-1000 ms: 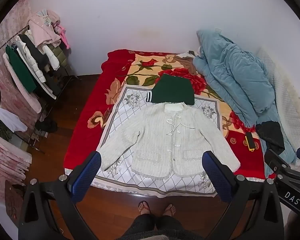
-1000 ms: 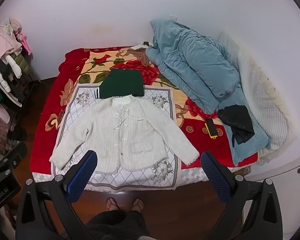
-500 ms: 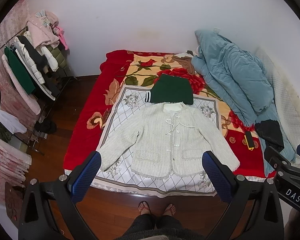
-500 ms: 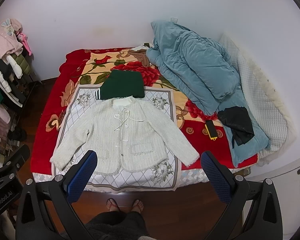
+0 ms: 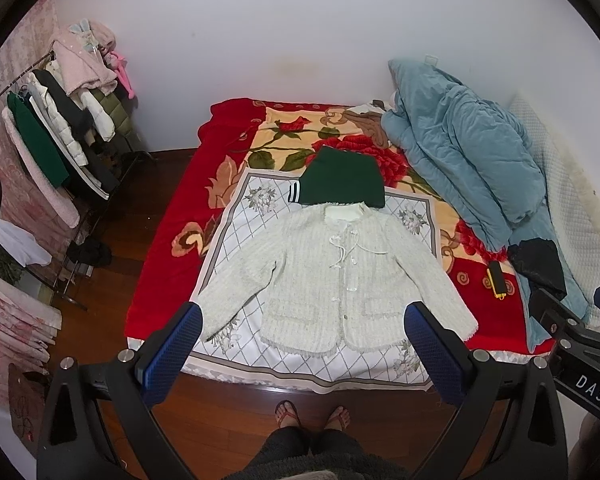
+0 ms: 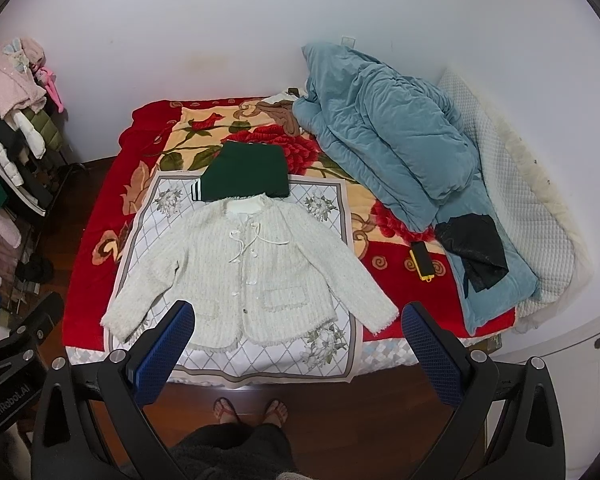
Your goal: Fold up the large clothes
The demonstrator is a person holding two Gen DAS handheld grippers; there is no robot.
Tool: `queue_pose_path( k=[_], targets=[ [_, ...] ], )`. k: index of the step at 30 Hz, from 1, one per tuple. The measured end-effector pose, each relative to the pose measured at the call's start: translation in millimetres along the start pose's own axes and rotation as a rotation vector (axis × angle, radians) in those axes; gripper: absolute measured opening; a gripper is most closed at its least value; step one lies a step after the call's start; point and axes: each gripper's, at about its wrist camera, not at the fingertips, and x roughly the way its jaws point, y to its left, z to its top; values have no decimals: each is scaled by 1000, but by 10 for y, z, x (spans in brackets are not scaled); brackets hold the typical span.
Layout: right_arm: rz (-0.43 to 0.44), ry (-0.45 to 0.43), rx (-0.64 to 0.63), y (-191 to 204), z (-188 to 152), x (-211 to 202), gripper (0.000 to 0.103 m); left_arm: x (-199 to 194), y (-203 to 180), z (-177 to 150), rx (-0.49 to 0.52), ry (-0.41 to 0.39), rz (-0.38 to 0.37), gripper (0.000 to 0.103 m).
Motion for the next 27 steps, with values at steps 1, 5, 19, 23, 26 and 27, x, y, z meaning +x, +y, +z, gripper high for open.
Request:
queue_pose_path(
  k=[1, 5, 19, 23, 26, 27],
  targets=[
    [-2, -1, -1, 1, -17, 0, 103, -7, 9, -6, 2, -1, -1, 103],
    [-2, -2, -1, -4, -8, -8, 103, -22, 45, -36, 1, -8, -3, 103],
    [-7, -11, -4, -26, 10, -123, 103, -40, 60, -38, -1, -16, -6, 103],
    [-7, -12, -5, -30, 24, -133, 103, -38, 54, -40, -1, -16, -7, 103],
    [-8, -14, -4, -32, 28, -143, 103, -39, 56, -42, -2, -17, -7, 103],
    [-8, -13, -5, -35, 33, -147, 103, -43, 55, -43, -2, -17, -7, 103]
  ],
)
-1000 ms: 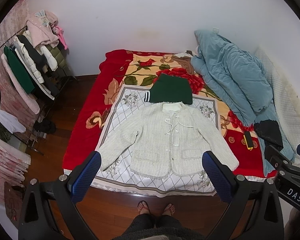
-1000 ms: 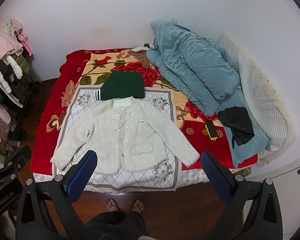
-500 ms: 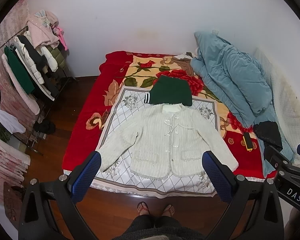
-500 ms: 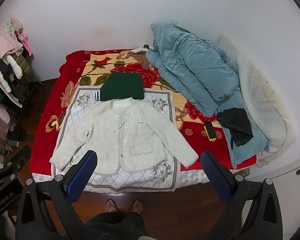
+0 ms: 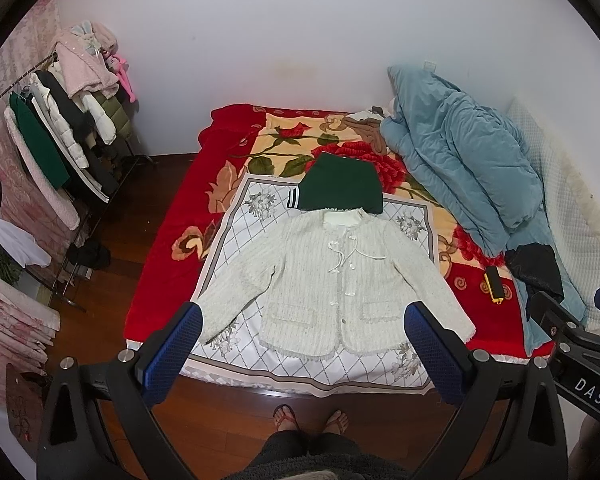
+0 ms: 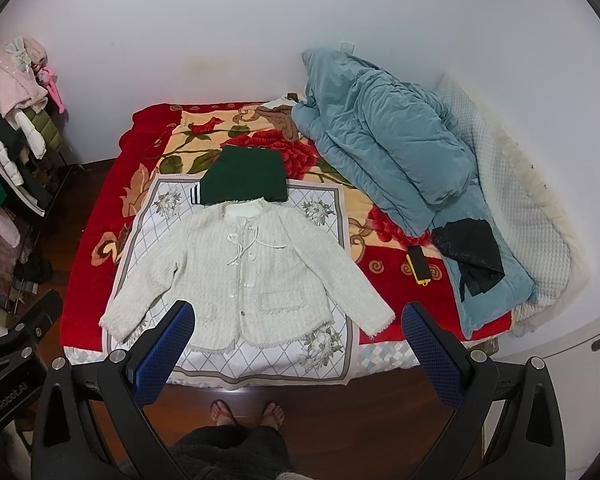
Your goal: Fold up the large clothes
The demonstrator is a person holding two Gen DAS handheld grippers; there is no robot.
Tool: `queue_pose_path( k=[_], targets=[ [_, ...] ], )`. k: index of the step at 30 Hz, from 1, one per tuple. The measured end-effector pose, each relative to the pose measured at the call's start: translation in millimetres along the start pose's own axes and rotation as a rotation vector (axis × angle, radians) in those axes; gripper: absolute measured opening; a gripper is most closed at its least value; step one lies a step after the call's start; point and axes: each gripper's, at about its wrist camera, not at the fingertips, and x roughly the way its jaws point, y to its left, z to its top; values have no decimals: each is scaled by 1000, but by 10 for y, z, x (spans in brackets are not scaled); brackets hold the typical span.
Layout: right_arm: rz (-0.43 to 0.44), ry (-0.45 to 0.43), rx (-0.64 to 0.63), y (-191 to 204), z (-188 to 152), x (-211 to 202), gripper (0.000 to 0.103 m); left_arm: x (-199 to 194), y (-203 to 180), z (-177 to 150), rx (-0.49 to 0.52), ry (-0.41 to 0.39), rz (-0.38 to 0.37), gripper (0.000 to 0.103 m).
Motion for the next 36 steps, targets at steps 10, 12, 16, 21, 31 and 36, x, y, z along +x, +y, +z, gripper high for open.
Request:
queue_pose_path(
  k=[10, 12, 16, 21, 31, 36],
  targets=[
    [-2, -3, 1, 13, -15, -4, 103, -13, -14, 12, -1, -5, 0, 103],
    [0, -2, 1, 11, -8, -11, 103, -20, -19, 24, 0, -4, 0, 103],
    [-3, -4, 3, 22, -29, -5, 103, -32, -29, 33, 0, -6, -2, 103],
    [-3, -2, 4, 15, -33, -8, 103, -59, -68, 152, 4, -4, -10, 103],
    [-8, 17, 41, 51, 23, 112, 103, 216, 45, 227, 17, -31, -12, 103],
    [-36, 13, 93, -115, 31, 686, 103, 840, 73, 360, 53, -85, 70, 103]
  ],
)
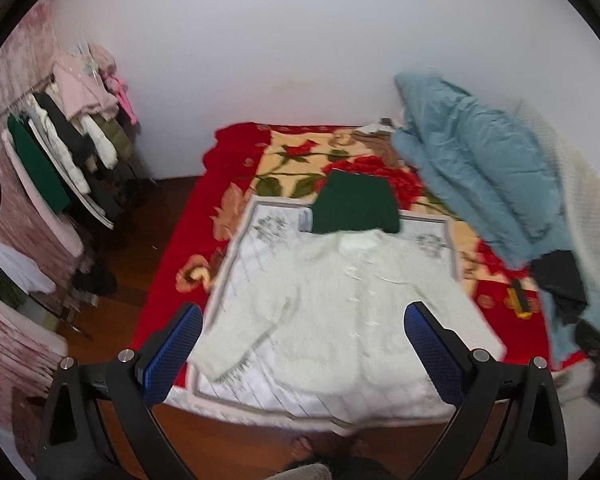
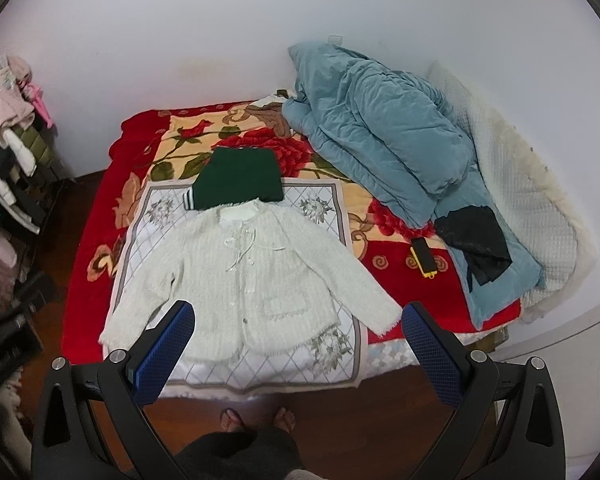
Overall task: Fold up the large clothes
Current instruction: 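Lower the right tool to the cardigan sleeve cuff and grasp it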
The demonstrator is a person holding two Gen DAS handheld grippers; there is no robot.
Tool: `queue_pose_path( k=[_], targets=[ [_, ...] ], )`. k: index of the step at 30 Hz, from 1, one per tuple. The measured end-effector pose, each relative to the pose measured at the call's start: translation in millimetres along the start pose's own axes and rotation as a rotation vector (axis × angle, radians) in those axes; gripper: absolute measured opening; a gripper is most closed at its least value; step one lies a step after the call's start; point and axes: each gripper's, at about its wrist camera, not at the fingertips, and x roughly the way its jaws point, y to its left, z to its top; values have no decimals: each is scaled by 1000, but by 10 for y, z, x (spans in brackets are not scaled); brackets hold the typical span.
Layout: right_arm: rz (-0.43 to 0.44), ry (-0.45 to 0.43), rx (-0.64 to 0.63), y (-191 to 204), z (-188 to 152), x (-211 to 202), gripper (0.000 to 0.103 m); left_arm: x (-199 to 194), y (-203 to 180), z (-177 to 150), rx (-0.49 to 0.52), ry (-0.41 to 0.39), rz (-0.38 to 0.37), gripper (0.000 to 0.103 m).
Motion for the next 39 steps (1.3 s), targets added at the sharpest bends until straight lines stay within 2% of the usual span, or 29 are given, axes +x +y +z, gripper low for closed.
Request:
queue_pose_path(
  k=[4, 7, 9, 11, 14, 17, 19, 21, 24, 27, 29, 32, 35, 37, 39],
  targets=[
    [-54, 76, 106, -329, 17, 718, 103, 649, -144, 8, 42, 7, 75, 103],
    [-74, 143, 197, -705, -22, 1381, 102, 1157, -301, -22, 67, 51, 131, 103],
    [-84, 189, 234, -956, -64, 1847, 93, 1461, -380, -47, 65, 83, 160, 103],
    [-79, 256, 275, -1221, -116, 2398, 88, 1808, -505, -94, 55, 123, 198, 103],
    [-39, 358, 362, -1640, -243, 3192, 88, 2251, -735, -175, 64, 184, 241, 103],
    [-1, 438, 472, -2137, -455, 4039, 88, 2667, -956, -298, 87, 230, 262, 103],
    [13, 479, 551, -2445, -657, 4560, 88, 3061, -1154, -457, 109, 297, 273, 103],
    [-3, 516, 640, -2788, -938, 5076, 88, 3409, -1316, -591, 117, 355, 278, 103],
    [-48, 567, 742, -3159, -1399, 5730, 88, 3876, -1536, -805, 122, 401, 276, 103],
    [-75, 576, 796, -3357, -1793, 6278, 89, 4293, -1727, -1010, 115, 451, 269, 103],
    [-49, 581, 836, -3411, -1953, 6567, 89, 4568, -1863, -1112, 109, 472, 245, 103],
    [4, 589, 899, -3430, -2151, 6956, 89, 4898, -2089, -1162, 131, 460, 228, 103],
    [-24, 600, 899, -3374, -2203, 7129, 89, 5119, -2241, -1150, 144, 436, 210, 103],
    [-44, 580, 898, -3335, -2190, 7121, 80, 5230, -2323, -1110, 139, 423, 194, 103],
    [-31, 550, 880, -3277, -2133, 7057, 28, 5287, -2376, -1063, 133, 413, 178, 103]
  ],
)
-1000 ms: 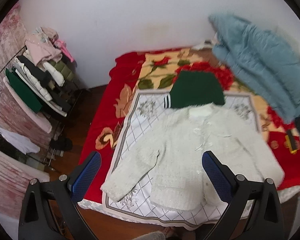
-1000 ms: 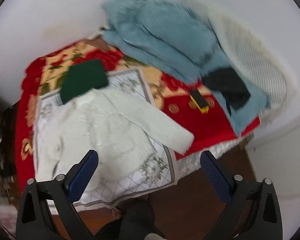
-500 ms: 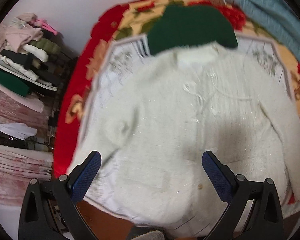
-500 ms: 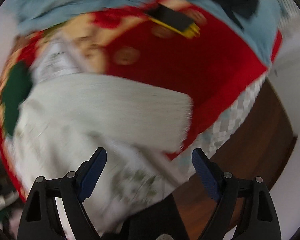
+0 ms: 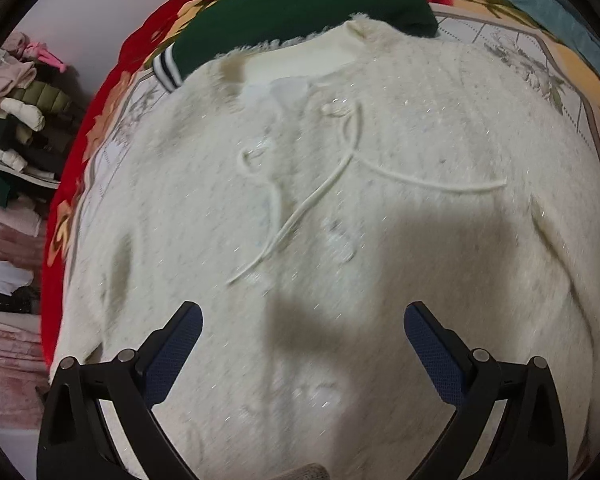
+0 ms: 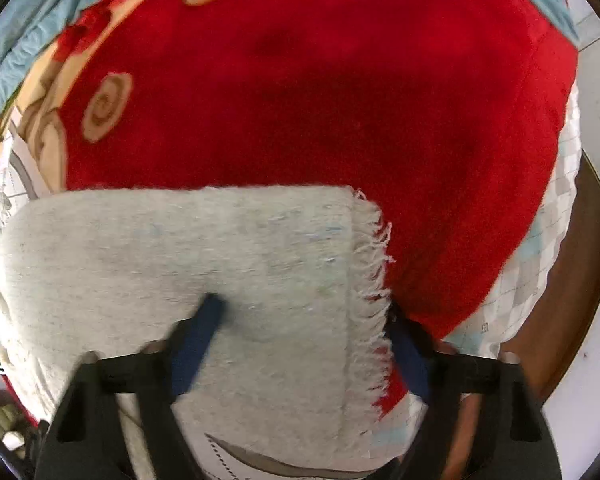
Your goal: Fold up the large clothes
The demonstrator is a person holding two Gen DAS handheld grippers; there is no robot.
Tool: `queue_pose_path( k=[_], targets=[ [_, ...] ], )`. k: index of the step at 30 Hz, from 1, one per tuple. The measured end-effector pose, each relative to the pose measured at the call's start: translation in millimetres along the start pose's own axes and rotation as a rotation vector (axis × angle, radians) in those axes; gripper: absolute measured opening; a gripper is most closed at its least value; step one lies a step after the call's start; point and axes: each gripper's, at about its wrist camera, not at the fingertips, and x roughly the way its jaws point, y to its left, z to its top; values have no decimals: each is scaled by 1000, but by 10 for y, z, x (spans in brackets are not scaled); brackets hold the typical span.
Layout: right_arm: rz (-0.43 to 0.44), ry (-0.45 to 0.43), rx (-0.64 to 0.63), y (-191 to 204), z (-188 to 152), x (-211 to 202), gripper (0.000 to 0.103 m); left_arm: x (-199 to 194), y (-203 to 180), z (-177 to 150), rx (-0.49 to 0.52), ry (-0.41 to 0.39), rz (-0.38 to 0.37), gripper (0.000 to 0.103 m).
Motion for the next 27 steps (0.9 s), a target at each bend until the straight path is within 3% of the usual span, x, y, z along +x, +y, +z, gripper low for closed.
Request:
queue_pose_path(
  k=[2, 7, 10, 13, 17, 22, 24, 27],
  targets=[
    [21, -10, -28, 81, -35, -106, 14, 29, -60, 62, -4, -8, -18, 103],
    [82, -90, -83, 400, -136, -591, 13, -18, -26, 103, 4, -12, -52, 103],
    [165, -140, -122, 779, -174, -994, 12, -57, 171, 147, -11, -7, -44, 103],
    [248, -174, -210, 1498, -279, -1373, 12, -70, 471, 204, -48, -13, -13, 103],
    [363, -150, -388, 2694, -539, -1638, 12, -39, 1074, 324, -150, -18, 52, 103],
    [430, -52, -691, 4352, -1332, -1325, 12, 207, 1955, 352, -308, 4, 130, 103],
    [407, 3, -847, 5039, -1869, -983, 12, 329, 2220, 268, -351, 16, 161, 103],
    [362, 82, -1036, 5646, -2648, -351, 12, 528, 2523, 144, -386, 42, 194, 103]
  ],
)
